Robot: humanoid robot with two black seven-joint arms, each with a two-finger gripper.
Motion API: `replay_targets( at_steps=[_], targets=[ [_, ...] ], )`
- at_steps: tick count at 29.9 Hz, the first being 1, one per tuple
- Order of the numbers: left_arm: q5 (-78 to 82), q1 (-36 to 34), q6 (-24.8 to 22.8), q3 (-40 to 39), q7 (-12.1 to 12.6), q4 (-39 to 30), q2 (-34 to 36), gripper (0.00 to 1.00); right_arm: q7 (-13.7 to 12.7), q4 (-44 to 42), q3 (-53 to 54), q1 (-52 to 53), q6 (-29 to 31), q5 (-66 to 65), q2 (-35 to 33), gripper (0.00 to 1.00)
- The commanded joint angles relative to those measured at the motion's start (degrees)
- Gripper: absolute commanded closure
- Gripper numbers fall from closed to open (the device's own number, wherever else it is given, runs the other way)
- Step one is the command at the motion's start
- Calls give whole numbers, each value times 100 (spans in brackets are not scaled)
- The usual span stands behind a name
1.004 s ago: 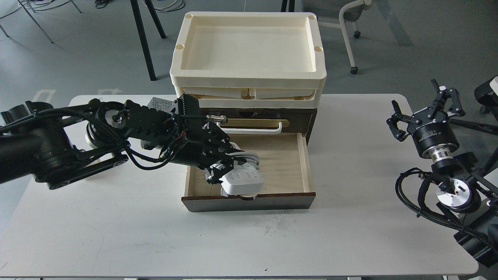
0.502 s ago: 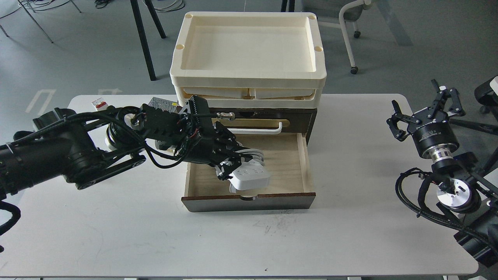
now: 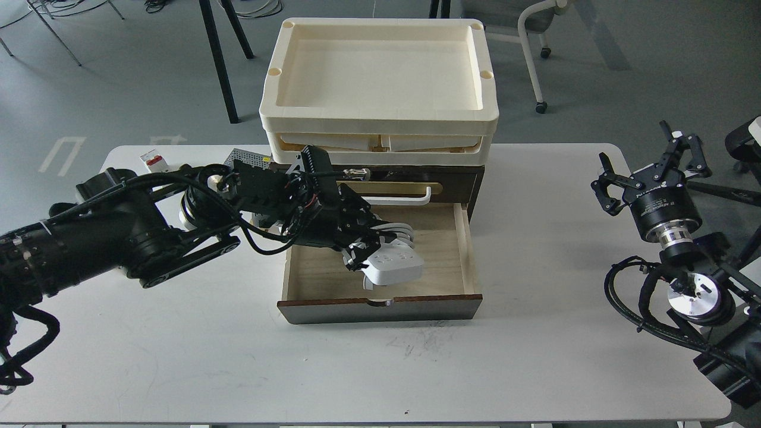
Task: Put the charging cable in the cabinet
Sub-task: 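Carry the cable with the left gripper over the open bottom drawer, then lower the cable into the drawer and open the left gripper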
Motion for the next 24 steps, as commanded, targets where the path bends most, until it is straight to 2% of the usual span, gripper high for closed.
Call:
replay_targets(
  at_steps=[1,5,9,12,14,17,19,21,24],
  targets=[
    [-1,19,91,-14,5,151,-83,93,2,-5,-2,0,-1,0,1,0],
    [-1,71,241,-93,75,362,-215,85,-7,-5,-2,0,-1,0,1,0],
    [-1,256,250,-93,233,441,-232,71,-7,-5,-2,0,-1,0,1,0],
    [-1,361,293,-111,260,424,-224,53,-7,-5,-2,0,-1,0,1,0],
    [-1,414,460,-111,242,362,-197,43,-7,-5,-2,0,-1,0,1,0],
    [-1,415,741,-128,199,318,-145,19,-7,-5,-2,0,-1,0,1,0],
    [-1,423,1030,-198,128,222,-127,8,-7,-5,-2,0,-1,0,1,0],
    [-55,432,1347,-391,14,47,-75,5,-7,-5,-2,0,-1,0,1,0],
    [-1527,450,1419,-672,0,-278,48,4,-7,-5,-2,0,-1,0,1,0]
  ],
)
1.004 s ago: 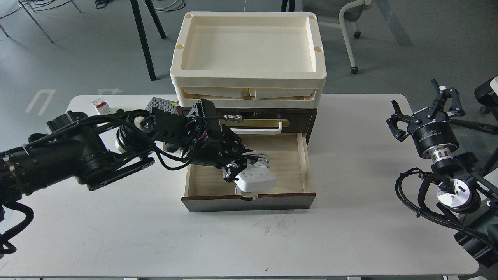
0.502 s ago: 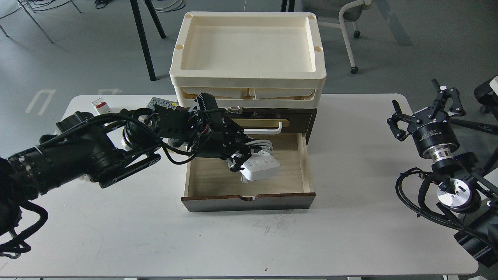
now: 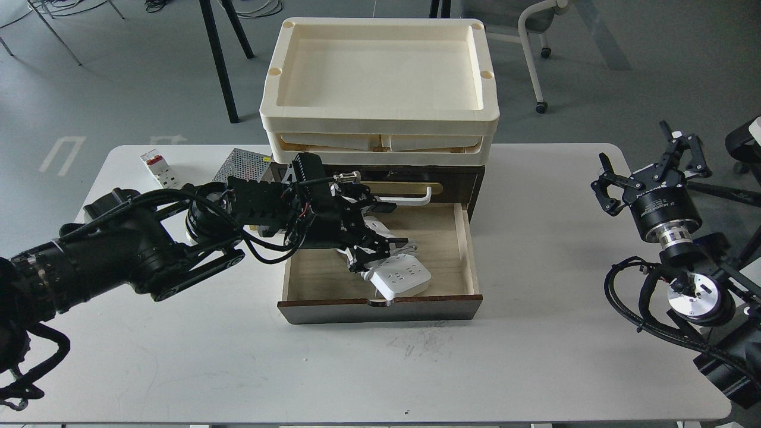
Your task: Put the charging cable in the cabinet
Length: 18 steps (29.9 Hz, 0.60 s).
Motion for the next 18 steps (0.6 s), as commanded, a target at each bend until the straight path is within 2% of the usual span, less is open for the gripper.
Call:
replay_targets(
  at_steps=[1,5,7,10,13,18],
  targets=[
    [-1666,7,110,-382,-33,-379,168,4,0,0,0,0,0,0,1,0],
    [-3514,6,-4,-1391,-33,-652,300,5,0,0,0,0,0,0,1,0],
    [-4130,15,-450,-2033,-33,-741,379,5,8,0,0,0,0,0,1,0],
    [-5297,42,-1373,-2868,-33,-688,467,5,0,0,0,0,0,0,0,0],
    [-6519,77,-1717,-3151,-33,-531,625,5,0,0,0,0,0,0,-8,0],
    [-8207,77,-2007,-3169,-33,215,810,4,0,0,0,0,0,0,-8,0]
  ],
)
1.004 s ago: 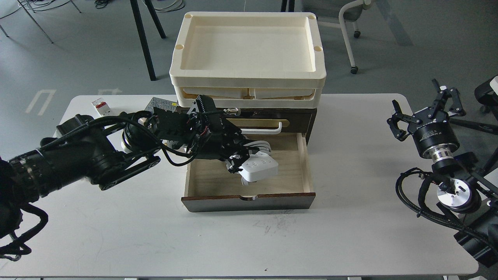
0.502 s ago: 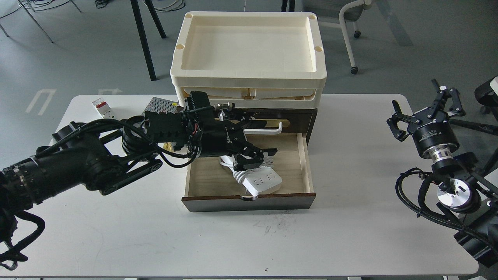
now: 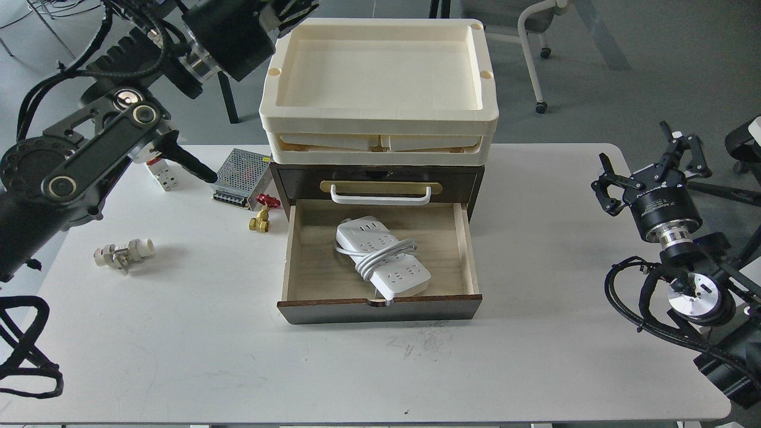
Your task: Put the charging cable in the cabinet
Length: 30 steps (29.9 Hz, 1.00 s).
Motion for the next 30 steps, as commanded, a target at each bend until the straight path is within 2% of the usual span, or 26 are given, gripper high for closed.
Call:
replay_targets(
  at_steps=[1,7,9,12,18,26,30],
  targets=[
    [-1171,2,-362,-22,0,657,100,4,0,0,4,0,9,-8,4,0],
    [-3052,37,-1284,-39,0,2467,21,4,-18,0,4,17,18,0,4,0],
    [-3790,64,-1361,-22,0,2968,-23,3,-18,-9,13,35,18,0,4,0],
    [-4512,291,-1361,13,0,3374,-154,3,-18,-9,39,44,0,0,4,0],
    [-4734,942,-1361,4,0,3796,-207,1,-36,-26,39,35,-44,0,4,0],
    [-4725,1487,-1361,40,0,3823,-514,1,-36,-35,39,61,-17,0,4,0],
    [-4716,1540,-1361,31,0,3806,-769,1,-36,-140,118,96,-96,0,4,0]
  ],
)
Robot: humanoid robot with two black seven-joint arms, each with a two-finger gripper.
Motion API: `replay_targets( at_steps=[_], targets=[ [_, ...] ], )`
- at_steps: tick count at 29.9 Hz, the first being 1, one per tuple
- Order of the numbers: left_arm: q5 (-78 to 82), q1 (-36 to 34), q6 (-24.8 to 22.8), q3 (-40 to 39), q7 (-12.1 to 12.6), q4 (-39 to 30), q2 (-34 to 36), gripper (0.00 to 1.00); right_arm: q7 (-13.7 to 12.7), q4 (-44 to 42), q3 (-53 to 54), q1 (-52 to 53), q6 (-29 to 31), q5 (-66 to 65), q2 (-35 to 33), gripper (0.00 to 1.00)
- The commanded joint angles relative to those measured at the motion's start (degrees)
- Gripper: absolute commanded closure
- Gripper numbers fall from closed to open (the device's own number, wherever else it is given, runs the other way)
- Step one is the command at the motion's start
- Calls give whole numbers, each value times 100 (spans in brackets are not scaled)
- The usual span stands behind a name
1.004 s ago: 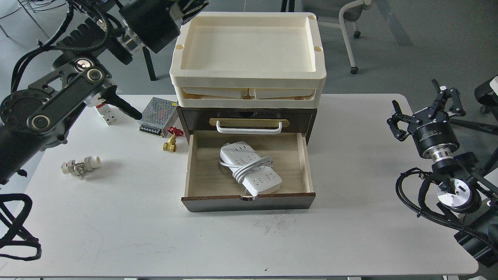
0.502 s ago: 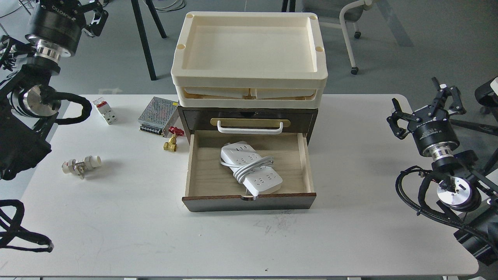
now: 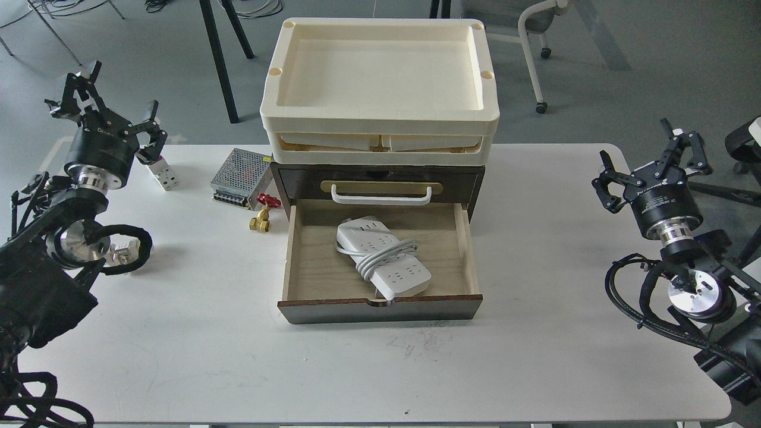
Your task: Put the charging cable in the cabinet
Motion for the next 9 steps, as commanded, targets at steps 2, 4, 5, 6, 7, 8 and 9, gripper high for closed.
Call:
replay_targets(
  at_steps=[2,4,5,6,7,8,9],
  targets=[
    [-15,33,0,-47,1,-4,-166,1,0,-137,115,59,-122,18,-1,0],
    [-24,24,0,-91,1,-13,-184,1,9,-137,142,68,-140,18,-1,0],
    [-24,24,0,-91,1,-13,-192,1,18,-137,150,68,-140,0,-1,0],
    [-33,24,0,-91,1,-13,-201,1,18,-128,150,77,-140,18,-1,0],
    [-33,7,0,-91,1,-13,-193,1,26,-111,150,68,-131,18,-1,0],
    [-41,24,0,-91,1,-4,-192,1,27,-84,150,68,-122,18,-1,0],
    [-42,24,0,-82,1,-13,-192,1,35,-75,150,68,-114,18,-1,0]
  ],
)
